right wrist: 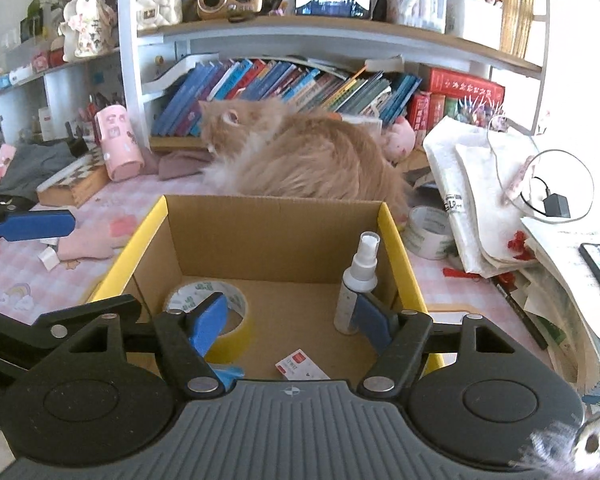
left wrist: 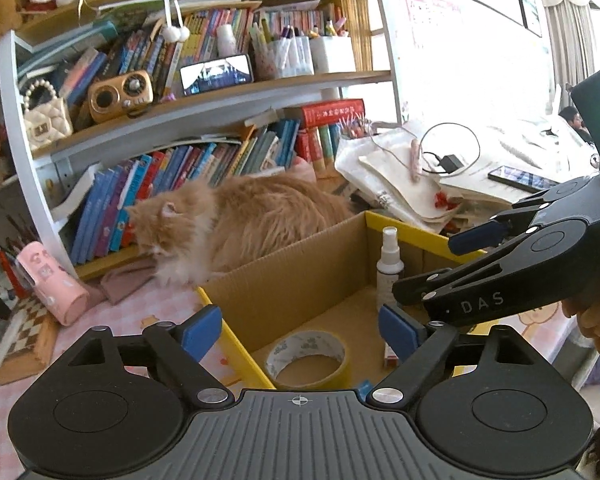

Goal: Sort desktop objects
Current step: 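Withdraw both tools up and away from the yellow box, then move both tools back toward the white charger block and charger cube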

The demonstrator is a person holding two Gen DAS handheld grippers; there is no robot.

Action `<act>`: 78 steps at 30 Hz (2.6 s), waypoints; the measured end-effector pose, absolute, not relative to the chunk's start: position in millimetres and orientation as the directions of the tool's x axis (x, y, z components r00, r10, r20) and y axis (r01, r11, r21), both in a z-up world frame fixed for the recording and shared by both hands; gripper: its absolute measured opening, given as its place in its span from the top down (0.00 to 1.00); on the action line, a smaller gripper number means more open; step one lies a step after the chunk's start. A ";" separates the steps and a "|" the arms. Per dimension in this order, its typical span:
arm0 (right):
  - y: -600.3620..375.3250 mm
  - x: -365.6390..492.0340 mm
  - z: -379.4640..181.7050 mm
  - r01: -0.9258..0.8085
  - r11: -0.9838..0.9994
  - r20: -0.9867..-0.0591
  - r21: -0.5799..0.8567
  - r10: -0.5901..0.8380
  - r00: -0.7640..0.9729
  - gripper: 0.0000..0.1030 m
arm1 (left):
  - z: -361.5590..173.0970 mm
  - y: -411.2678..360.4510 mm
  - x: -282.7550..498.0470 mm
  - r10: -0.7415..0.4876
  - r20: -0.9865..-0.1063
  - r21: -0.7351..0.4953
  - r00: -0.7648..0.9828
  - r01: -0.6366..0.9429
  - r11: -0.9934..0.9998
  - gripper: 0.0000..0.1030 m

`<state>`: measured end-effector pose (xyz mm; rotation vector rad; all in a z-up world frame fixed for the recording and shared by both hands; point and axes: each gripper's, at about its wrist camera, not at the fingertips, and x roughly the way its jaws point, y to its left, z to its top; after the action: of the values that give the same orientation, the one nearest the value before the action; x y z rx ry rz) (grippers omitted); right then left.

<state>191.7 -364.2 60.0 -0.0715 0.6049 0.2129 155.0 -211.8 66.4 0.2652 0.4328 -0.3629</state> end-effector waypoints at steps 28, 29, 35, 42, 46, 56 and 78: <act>-319.4 91.9 59.7 0.045 0.998 -0.580 0.033 -0.018 0.815 0.31 | 60.8 -131.0 89.6 -0.363 -0.484 0.087 0.796 0.457 0.885 0.12; -314.4 89.0 58.1 0.047 0.998 -0.585 0.034 -0.018 0.811 0.31 | 59.7 -126.7 87.1 -0.359 -0.487 0.088 0.796 0.454 0.887 0.12; -278.4 69.7 46.0 0.030 0.999 -0.611 0.031 -0.004 0.792 0.28 | 53.6 -99.9 72.3 -0.313 -0.506 0.104 0.804 0.417 0.903 0.12; -234.3 56.9 35.8 -0.043 0.999 -0.627 -0.009 0.028 0.778 0.28 | 48.5 -68.0 61.0 -0.263 -0.536 0.073 0.802 0.354 0.932 0.12; -216.6 52.5 32.5 -0.072 0.997 -0.635 -0.010 0.049 0.771 0.27 | 45.5 -55.1 55.1 -0.240 -0.549 0.082 0.801 0.337 0.938 0.12; -182.0 48.3 19.6 -0.119 0.993 -0.680 0.010 0.094 0.727 0.27 | 36.3 -25.8 45.2 -0.219 -0.592 0.068 0.775 0.318 0.946 0.12; -117.7 50.7 5.9 -0.218 0.975 -0.710 0.034 0.177 0.681 0.27 | 28.3 35.0 31.5 -0.128 -0.617 0.076 0.776 0.221 0.972 0.11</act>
<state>50.7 -117.7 5.9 -0.0548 0.7907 0.2220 31.5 35.0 28.3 0.1473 0.6559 -0.1894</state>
